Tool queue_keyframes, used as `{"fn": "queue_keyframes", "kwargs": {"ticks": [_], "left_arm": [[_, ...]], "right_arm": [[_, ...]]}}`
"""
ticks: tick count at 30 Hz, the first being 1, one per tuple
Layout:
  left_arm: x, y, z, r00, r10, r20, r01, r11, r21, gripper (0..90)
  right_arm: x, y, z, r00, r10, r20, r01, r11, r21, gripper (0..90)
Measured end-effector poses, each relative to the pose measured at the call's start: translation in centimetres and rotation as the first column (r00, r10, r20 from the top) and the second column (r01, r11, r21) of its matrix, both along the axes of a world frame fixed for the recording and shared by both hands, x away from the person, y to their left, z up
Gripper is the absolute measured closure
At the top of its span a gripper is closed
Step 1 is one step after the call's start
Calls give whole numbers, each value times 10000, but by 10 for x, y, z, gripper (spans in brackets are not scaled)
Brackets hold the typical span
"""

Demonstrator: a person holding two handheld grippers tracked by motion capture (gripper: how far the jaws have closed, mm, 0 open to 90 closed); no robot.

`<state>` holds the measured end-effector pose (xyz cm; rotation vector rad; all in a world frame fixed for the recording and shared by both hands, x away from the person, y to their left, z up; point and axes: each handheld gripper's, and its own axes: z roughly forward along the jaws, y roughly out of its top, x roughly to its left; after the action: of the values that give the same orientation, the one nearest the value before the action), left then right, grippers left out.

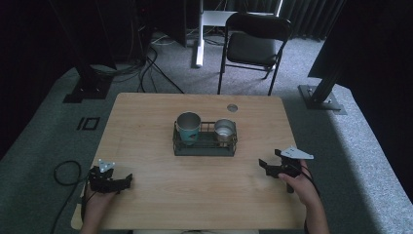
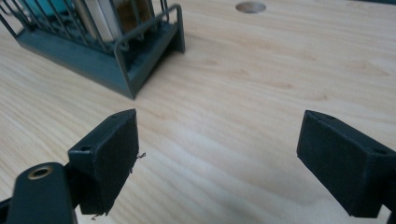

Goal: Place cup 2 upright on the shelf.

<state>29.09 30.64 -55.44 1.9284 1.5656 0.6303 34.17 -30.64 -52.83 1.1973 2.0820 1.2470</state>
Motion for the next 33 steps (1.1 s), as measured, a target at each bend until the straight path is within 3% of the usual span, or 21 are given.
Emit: {"fn": "queue_keyframes", "kwargs": {"ticks": [6, 14, 23, 30, 33], "left_arm": [[0, 0, 0, 10000, 1, 5, -1, 10000, -7, 14], [0, 0, 0, 10000, 5, -8, -5, 10000, -1, 14], [0, 0, 0, 10000, 4, -8, -4, 10000, -1, 14], [0, 0, 0, 10000, 4, -6, -4, 10000, -2, 14], [0, 0, 0, 10000, -2, -12, 2, 10000, 8, 14]], "right_arm": [[-13, -5, -4, 9995, -266, -190, 261, 9993, -254, 126], [-32, -14, -10, 9943, -1023, -307, 1000, 9925, -706, 126], [-50, -15, -12, 9914, -1228, -448, 1191, 9899, -774, 124], [-59, -12, -19, 9842, -1587, -779, 1487, 9815, -1206, 123], [-59, -12, -22, 9812, -1734, -842, 1633, 9798, -1151, 123]]}}
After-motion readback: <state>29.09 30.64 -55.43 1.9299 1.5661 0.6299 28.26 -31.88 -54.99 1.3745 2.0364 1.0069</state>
